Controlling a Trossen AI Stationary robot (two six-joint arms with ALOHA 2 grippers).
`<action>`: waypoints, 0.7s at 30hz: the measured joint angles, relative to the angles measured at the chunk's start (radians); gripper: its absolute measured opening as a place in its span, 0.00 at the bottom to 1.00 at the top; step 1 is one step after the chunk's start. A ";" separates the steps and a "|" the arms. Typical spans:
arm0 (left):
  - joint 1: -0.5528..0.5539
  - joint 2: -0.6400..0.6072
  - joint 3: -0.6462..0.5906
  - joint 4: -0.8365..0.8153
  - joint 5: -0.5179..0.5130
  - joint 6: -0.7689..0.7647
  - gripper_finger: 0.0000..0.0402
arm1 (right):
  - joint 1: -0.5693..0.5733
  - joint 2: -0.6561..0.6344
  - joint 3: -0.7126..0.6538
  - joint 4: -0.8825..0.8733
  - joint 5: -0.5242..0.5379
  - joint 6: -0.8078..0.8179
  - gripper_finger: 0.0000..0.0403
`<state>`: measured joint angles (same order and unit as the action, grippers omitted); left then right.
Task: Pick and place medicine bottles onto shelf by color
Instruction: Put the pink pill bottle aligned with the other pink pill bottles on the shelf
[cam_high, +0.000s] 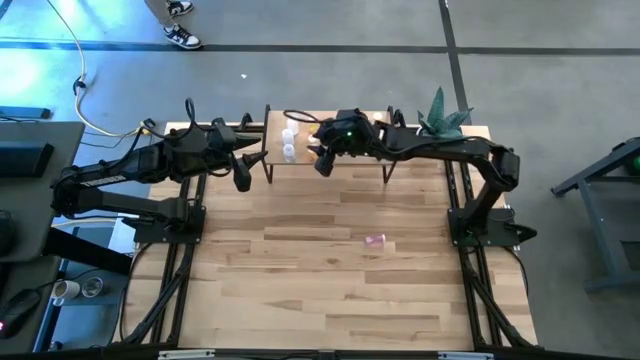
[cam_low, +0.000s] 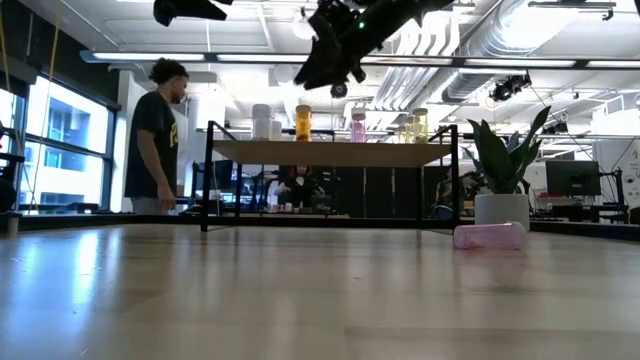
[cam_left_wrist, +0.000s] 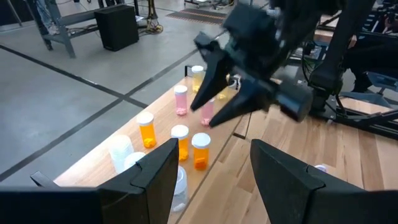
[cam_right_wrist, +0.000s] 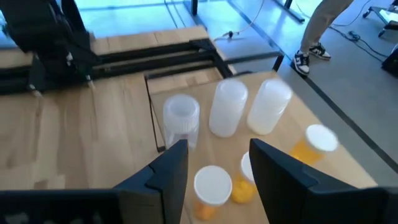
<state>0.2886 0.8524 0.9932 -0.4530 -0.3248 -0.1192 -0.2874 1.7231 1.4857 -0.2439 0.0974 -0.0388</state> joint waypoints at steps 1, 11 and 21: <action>0.000 0.000 0.000 0.000 0.000 0.001 0.47 | 0.000 -0.012 0.000 -0.002 0.000 0.012 0.40; 0.000 0.000 0.000 0.000 0.009 0.093 0.47 | 0.040 -0.167 0.000 -0.095 0.000 0.248 0.40; 0.000 0.000 0.000 0.000 0.081 0.195 0.47 | 0.137 -0.231 0.000 -0.345 0.000 0.551 0.40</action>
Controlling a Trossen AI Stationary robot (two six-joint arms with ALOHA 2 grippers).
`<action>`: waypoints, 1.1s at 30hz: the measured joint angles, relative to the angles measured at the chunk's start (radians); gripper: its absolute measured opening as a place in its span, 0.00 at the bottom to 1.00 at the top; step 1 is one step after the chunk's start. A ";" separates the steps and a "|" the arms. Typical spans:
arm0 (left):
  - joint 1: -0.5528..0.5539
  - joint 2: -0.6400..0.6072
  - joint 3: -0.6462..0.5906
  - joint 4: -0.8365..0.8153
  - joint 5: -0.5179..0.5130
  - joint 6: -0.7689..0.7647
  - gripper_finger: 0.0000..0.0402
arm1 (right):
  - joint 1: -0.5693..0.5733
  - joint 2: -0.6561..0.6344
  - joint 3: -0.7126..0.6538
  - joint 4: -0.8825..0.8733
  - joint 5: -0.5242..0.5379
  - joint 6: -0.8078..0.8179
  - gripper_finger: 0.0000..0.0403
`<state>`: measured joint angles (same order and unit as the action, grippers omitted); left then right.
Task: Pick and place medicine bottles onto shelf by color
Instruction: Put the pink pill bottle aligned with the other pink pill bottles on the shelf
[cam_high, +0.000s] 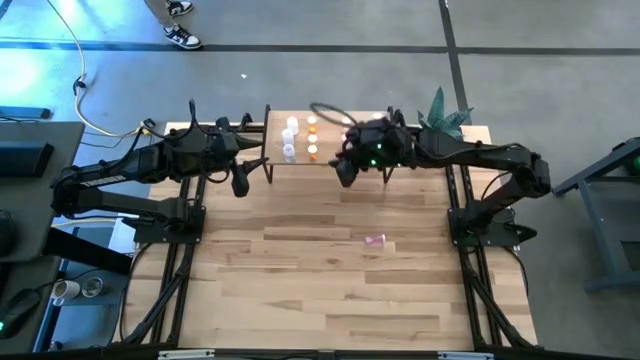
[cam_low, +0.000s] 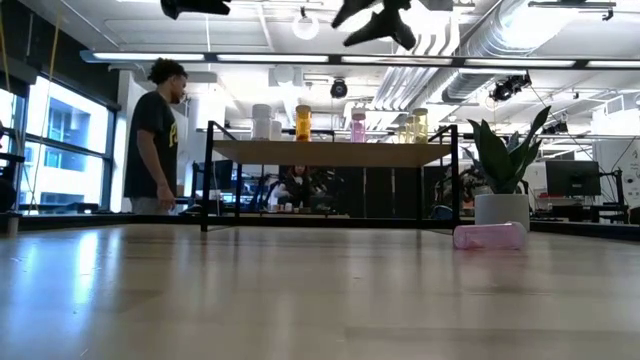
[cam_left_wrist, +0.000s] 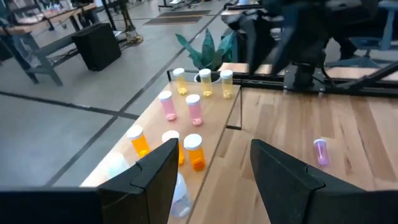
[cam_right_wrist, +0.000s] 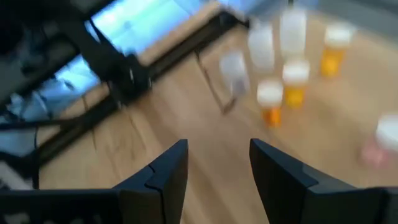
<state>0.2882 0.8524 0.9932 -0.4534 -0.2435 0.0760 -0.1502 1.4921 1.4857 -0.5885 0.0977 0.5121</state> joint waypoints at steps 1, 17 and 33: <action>0.000 0.000 0.000 0.000 0.001 0.012 0.47 | 0.012 0.000 0.000 -0.037 0.000 0.019 0.40; 0.000 0.000 0.000 0.000 0.002 0.059 0.47 | 0.169 0.000 -0.183 -0.251 0.004 0.247 0.40; 0.000 0.009 0.000 0.002 0.061 0.026 0.47 | 0.246 0.000 -0.406 -0.239 -0.125 0.170 0.40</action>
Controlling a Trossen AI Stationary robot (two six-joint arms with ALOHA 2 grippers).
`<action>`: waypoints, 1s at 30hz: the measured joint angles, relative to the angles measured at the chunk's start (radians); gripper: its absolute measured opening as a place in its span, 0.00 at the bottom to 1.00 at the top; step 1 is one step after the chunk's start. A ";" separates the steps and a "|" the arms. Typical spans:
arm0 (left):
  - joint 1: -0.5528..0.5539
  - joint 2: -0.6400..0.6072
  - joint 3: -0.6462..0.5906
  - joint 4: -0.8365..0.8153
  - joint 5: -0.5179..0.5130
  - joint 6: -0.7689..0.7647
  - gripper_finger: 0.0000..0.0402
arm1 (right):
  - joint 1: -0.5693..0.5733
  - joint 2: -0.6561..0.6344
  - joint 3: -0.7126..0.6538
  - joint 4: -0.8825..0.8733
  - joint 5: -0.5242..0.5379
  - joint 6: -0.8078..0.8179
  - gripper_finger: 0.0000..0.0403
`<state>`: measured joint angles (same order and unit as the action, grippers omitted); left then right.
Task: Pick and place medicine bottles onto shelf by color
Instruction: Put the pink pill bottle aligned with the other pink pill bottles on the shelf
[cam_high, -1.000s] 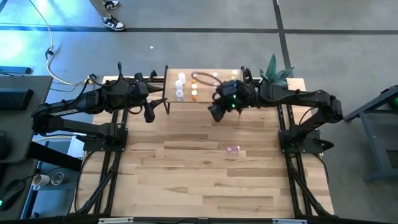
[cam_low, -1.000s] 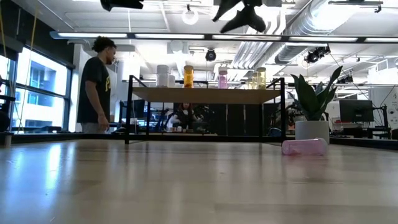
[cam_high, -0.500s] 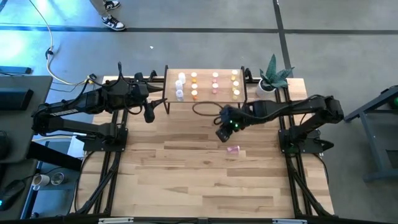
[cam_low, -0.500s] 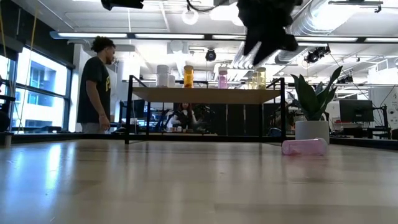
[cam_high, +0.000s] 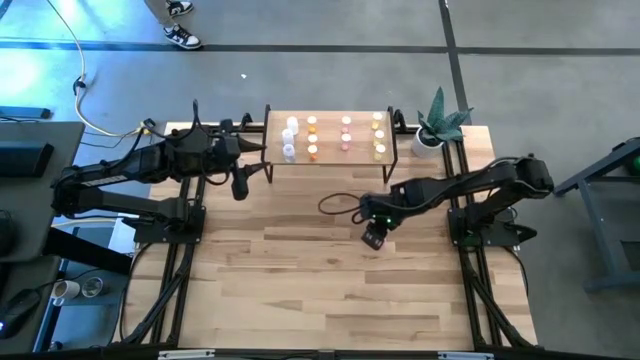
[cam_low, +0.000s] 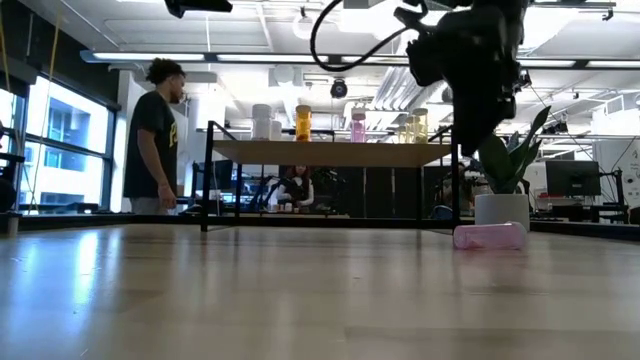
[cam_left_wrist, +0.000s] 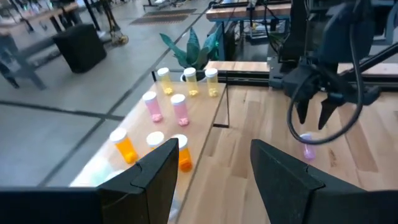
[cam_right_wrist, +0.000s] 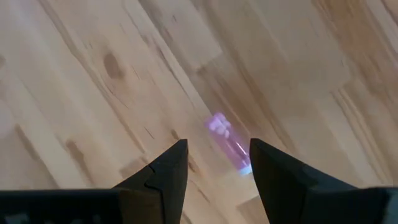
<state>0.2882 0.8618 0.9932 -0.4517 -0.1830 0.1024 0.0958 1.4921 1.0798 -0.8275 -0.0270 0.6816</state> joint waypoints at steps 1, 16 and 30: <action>0.000 0.004 0.000 0.000 0.000 -0.018 0.47 | 0.003 0.000 -0.008 0.003 0.000 -0.024 0.40; -0.015 0.050 0.000 0.007 0.094 -0.216 0.47 | 0.004 0.000 -0.082 0.051 0.000 -0.392 0.40; -0.098 0.059 0.000 0.005 0.093 -0.331 0.56 | 0.004 0.000 -0.082 0.095 -0.008 -0.490 0.40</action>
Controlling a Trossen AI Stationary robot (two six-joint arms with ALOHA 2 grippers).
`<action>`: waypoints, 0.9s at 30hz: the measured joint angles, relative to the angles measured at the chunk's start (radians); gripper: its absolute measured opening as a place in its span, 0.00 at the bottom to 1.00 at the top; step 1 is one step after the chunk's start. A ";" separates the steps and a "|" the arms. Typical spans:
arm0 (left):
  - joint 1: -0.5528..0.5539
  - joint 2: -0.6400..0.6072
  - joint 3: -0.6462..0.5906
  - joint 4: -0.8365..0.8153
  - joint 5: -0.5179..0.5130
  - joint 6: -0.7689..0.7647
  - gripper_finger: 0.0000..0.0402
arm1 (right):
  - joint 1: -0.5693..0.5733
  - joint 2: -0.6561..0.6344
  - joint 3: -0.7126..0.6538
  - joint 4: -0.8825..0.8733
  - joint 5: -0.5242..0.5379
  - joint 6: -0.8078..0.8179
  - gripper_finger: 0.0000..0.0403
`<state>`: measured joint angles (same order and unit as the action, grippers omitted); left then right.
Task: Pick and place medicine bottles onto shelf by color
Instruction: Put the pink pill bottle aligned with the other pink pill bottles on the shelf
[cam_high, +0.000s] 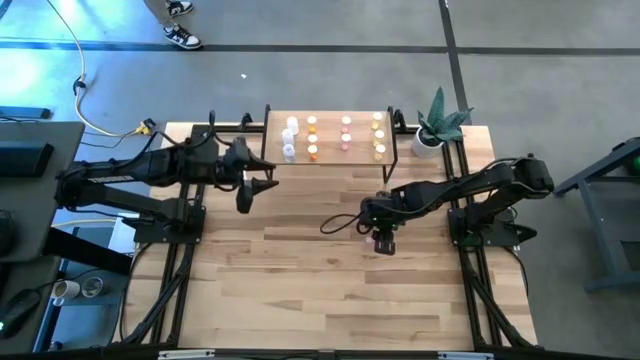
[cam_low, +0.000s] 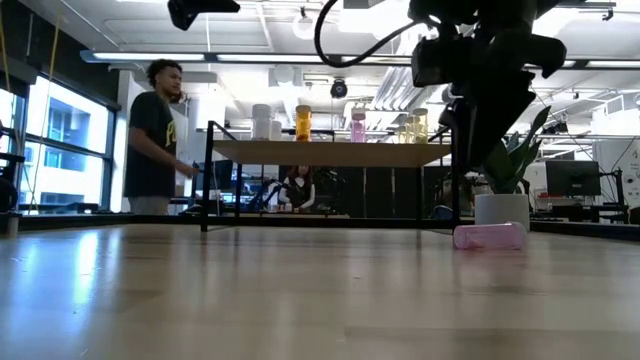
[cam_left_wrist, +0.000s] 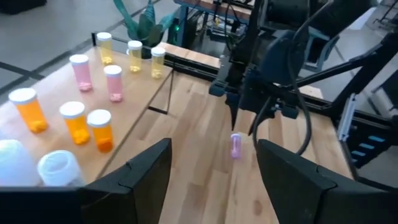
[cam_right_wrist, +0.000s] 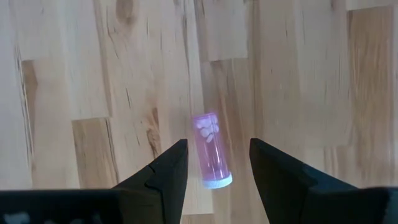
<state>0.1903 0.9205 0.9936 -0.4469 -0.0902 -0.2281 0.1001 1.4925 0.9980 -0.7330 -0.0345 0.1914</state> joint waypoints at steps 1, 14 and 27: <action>-0.006 0.000 0.000 0.000 0.000 -0.006 0.57 | 0.000 0.000 0.000 0.000 0.000 -0.010 0.40; -0.049 0.000 0.000 0.001 -0.001 -0.016 0.57 | 0.005 0.149 0.000 0.006 -0.034 -0.039 0.40; -0.049 0.000 0.000 0.001 -0.003 -0.015 0.57 | 0.005 0.251 0.000 0.006 -0.045 -0.035 0.40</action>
<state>0.1413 0.9203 0.9936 -0.4457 -0.0933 -0.2427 0.1051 1.7433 0.9985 -0.7266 -0.0795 0.1566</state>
